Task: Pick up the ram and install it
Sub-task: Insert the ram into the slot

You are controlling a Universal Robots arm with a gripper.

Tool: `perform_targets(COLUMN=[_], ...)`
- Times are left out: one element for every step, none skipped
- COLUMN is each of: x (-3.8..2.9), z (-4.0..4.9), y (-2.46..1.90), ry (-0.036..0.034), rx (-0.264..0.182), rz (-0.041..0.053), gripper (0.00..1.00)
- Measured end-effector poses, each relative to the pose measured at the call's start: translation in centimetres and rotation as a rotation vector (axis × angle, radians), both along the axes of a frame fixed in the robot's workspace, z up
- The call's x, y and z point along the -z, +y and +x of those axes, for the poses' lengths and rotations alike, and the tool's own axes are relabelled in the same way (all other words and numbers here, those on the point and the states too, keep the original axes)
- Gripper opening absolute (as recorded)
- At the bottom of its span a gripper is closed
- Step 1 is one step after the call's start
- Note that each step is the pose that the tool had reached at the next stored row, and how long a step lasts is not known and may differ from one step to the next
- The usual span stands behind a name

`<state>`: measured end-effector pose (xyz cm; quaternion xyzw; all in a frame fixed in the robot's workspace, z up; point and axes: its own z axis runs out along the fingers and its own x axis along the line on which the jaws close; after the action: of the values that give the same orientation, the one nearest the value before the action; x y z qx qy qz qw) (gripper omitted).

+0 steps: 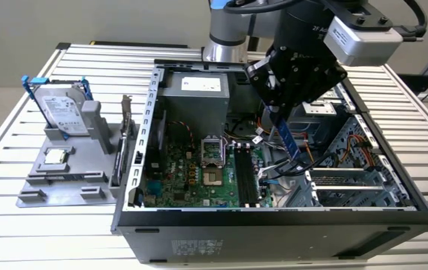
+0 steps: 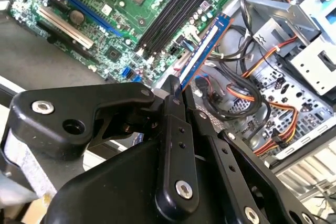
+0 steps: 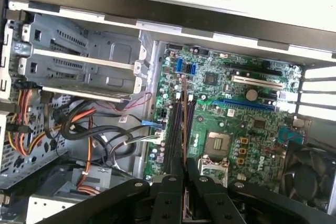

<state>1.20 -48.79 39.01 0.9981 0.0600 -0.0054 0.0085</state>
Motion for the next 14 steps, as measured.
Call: perform_targets(x=[0.00,0.00,0.00,-0.01,0.00,0.00,0.00,0.00,0.00,0.00,0.00,0.00,0.00,0.00], z=[0.00,0.00,0.00,0.00,0.00,-0.01,-0.01,-0.01,-0.02,-0.02,-0.02,-0.03,-0.03,-0.03], y=[0.00,0.00,0.00,0.00,0.00,0.00,0.00,0.00,0.00,0.00,0.00,0.00,0.00,0.00], ry=[0.0000,0.0000,0.0000,0.0000,0.0000,0.0000,0.0000,0.0001,0.0000,0.0000,0.0000,0.0000,0.0000,0.0000], rx=[0.009,0.018,0.026,0.030,0.030,0.030,0.034,0.041,0.050,0.060,0.072,0.084,0.095,0.106], rz=[-0.0001,-0.0001,-0.0001,-0.0001,-0.0001,-0.0001,-0.0001,-0.0001,-0.0001,-0.0001,-0.0001,-0.0001,-0.0001,-0.0001], gripper=[0.00,0.00,0.00,0.00,0.00,0.00,0.00,0.00,0.00,0.00,0.00,0.00,0.00,0.00])
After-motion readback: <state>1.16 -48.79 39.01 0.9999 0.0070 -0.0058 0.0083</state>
